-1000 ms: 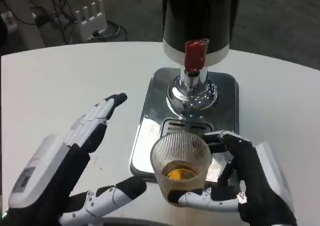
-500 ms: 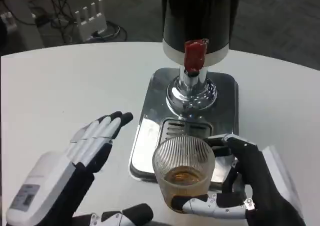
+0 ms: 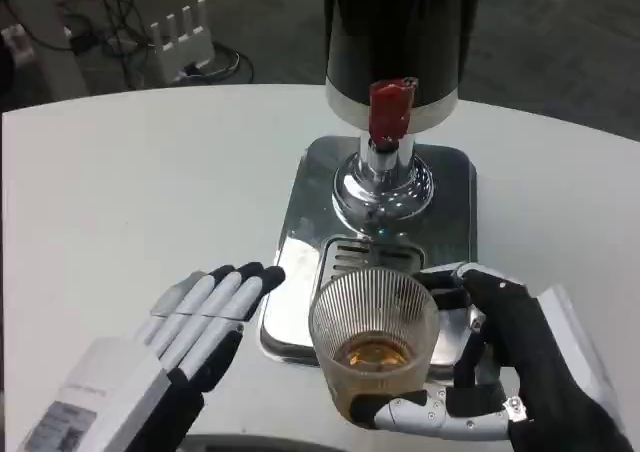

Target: Grasp the cup under the faucet to collect the drink, then remove the cup.

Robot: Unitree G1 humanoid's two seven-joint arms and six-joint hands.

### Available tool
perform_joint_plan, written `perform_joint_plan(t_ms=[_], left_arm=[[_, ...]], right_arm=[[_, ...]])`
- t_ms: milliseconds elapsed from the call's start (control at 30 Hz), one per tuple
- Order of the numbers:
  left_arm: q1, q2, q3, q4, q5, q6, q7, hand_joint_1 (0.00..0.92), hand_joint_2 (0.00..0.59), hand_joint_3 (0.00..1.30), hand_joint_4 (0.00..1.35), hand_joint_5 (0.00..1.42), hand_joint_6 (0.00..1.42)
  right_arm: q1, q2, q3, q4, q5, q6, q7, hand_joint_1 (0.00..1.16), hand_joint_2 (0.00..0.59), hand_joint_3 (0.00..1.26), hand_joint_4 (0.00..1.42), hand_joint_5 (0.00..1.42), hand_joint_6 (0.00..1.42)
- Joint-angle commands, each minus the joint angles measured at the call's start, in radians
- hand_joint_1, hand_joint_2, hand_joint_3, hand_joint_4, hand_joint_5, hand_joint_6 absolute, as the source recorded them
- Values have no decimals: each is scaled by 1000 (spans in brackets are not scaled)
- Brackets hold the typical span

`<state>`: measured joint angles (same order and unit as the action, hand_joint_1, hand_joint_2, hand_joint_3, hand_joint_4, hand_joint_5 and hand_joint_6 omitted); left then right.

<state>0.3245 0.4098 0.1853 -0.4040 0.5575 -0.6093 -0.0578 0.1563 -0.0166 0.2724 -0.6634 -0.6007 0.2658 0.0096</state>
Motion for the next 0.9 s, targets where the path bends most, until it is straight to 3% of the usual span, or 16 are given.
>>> perform_joint_plan(t_ms=[33, 300, 900], left_arm=[[38, 7, 4, -21, 24, -25, 19, 0, 74, 34, 0, 0, 0], [64, 4, 2, -32, 41, -31, 22, 0, 73, 25, 0, 0, 0], [61, 7, -6, -30, 88, -40, 38, 0, 77, 23, 0, 0, 0]], right_arm=[[11, -8, -17, -56, 13, -13, 11, 954, 38, 928, 1017, 1201, 1401], [20, -17, -42, -70, 36, -18, 27, 953, 36, 928, 1017, 1201, 1401], [10, -24, -56, -74, 53, -13, 28, 953, 37, 928, 1017, 1201, 1401]])
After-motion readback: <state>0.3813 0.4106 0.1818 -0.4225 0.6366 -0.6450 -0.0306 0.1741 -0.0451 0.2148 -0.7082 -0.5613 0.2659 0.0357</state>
